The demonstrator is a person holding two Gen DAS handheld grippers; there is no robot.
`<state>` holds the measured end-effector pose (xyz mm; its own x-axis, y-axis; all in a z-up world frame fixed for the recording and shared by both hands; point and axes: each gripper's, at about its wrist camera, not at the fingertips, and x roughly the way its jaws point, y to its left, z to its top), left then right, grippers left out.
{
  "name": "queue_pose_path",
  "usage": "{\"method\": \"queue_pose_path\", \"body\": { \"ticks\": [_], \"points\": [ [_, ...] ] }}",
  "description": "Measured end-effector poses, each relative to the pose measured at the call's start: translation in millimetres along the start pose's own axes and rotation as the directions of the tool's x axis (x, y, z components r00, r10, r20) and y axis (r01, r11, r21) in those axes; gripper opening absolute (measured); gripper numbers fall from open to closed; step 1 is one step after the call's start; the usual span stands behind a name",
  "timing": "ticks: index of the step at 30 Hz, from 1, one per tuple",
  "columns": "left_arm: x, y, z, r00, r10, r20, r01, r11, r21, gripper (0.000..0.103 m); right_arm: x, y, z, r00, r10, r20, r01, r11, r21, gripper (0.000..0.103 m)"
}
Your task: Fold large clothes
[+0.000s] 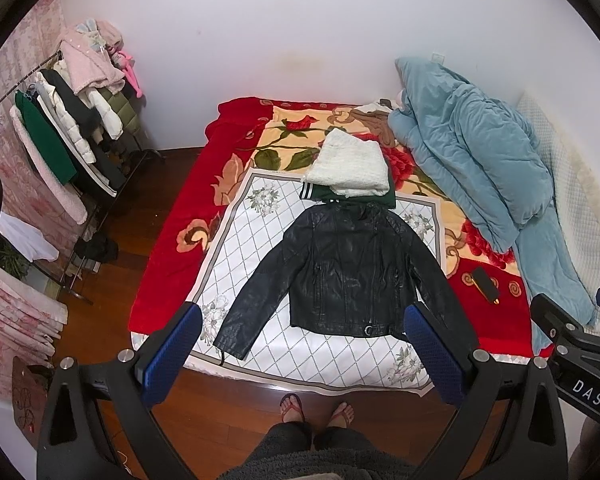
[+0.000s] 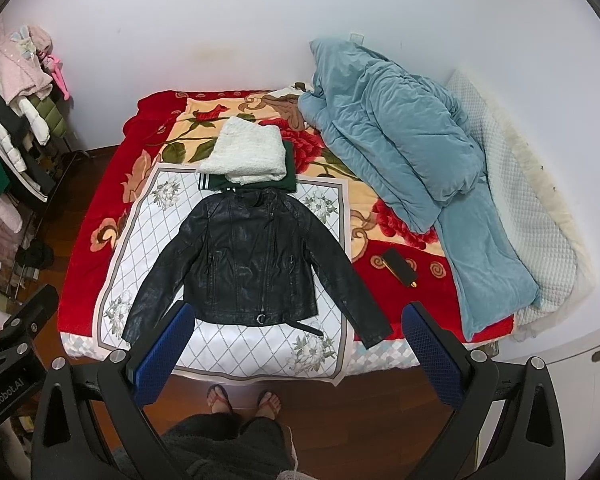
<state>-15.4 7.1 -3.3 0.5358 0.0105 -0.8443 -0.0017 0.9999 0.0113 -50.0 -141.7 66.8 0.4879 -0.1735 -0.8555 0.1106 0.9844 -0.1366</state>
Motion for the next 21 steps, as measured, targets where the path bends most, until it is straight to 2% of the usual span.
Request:
{"method": "queue_pose_path", "body": {
  "ticks": [21],
  "points": [
    [-2.3,-2.6,-1.8,1.0,0.005,0.005,-0.006,1.0,0.003,0.103,-6.4,-3.3,2.1,1.0,0.002,0.001,-0.002,1.0,0.003,0.103]
  ]
}}
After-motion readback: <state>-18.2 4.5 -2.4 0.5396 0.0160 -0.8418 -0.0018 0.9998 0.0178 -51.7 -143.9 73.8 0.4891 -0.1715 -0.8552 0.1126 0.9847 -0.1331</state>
